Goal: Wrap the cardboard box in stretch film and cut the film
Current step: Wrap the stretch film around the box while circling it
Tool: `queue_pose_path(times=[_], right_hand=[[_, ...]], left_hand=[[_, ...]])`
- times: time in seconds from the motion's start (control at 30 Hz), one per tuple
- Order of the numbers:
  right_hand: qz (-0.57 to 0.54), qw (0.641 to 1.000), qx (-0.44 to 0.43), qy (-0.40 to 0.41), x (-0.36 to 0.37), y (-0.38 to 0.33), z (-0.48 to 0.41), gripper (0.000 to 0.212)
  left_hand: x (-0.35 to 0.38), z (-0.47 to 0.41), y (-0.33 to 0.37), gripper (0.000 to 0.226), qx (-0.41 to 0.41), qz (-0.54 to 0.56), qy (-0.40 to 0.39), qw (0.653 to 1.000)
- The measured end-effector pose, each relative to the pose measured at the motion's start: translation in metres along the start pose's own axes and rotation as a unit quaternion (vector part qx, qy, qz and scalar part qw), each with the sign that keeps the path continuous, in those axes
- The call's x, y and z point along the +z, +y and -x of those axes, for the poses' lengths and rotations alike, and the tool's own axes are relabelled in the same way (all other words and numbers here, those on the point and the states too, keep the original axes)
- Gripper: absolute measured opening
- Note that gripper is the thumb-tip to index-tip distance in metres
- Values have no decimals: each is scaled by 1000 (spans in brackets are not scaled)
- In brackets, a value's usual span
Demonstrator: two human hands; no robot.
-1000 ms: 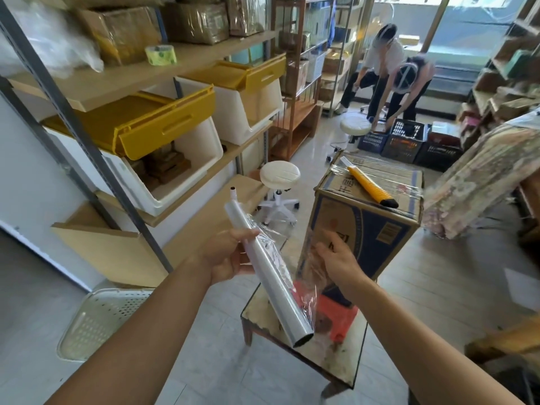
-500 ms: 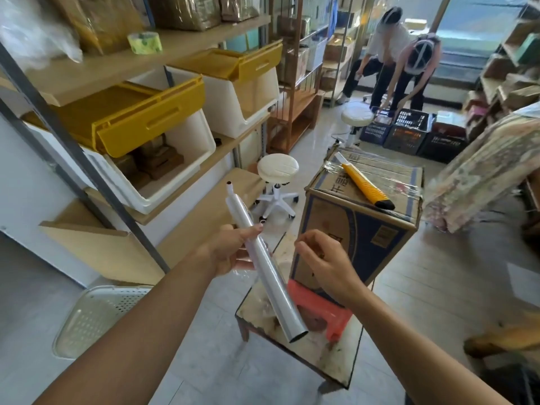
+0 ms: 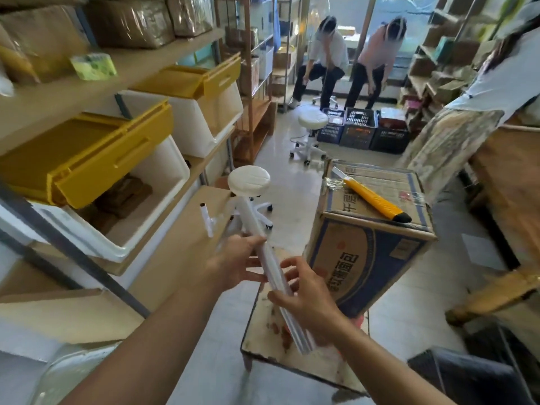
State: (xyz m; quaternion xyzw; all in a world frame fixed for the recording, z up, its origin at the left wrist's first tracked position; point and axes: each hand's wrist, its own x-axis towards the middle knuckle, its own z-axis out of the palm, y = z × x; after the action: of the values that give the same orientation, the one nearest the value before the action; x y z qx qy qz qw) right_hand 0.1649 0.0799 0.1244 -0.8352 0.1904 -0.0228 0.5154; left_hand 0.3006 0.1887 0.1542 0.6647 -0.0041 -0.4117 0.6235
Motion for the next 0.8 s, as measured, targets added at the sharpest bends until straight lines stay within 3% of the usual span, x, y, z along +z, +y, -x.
queue_pose_path(times=[0.13, 0.27, 0.37, 0.47, 0.6, 0.8], right_hand=[[-4, 999, 2, 48, 9, 0, -17, 42], [21, 983, -70, 169, -5, -18, -30, 46], [61, 970, -122, 203, -20, -36, -35, 50], [127, 963, -138, 193, -25, -45, -36, 46], [246, 939, -118, 212, -29, -46, -38, 24], [299, 922, -138, 202, -48, -38, -34, 9]], left_hand=[[-12, -19, 4, 23, 104, -98, 1, 990], [-16, -33, -10, 20, 223, -268, -5, 937], [-10, -38, -26, 24, 293, -329, -17, 898], [0, -42, -39, 20, 329, -336, -30, 882], [13, -50, -51, 20, 354, -323, -56, 876], [19, -75, -37, 44, 279, -207, -203, 915]])
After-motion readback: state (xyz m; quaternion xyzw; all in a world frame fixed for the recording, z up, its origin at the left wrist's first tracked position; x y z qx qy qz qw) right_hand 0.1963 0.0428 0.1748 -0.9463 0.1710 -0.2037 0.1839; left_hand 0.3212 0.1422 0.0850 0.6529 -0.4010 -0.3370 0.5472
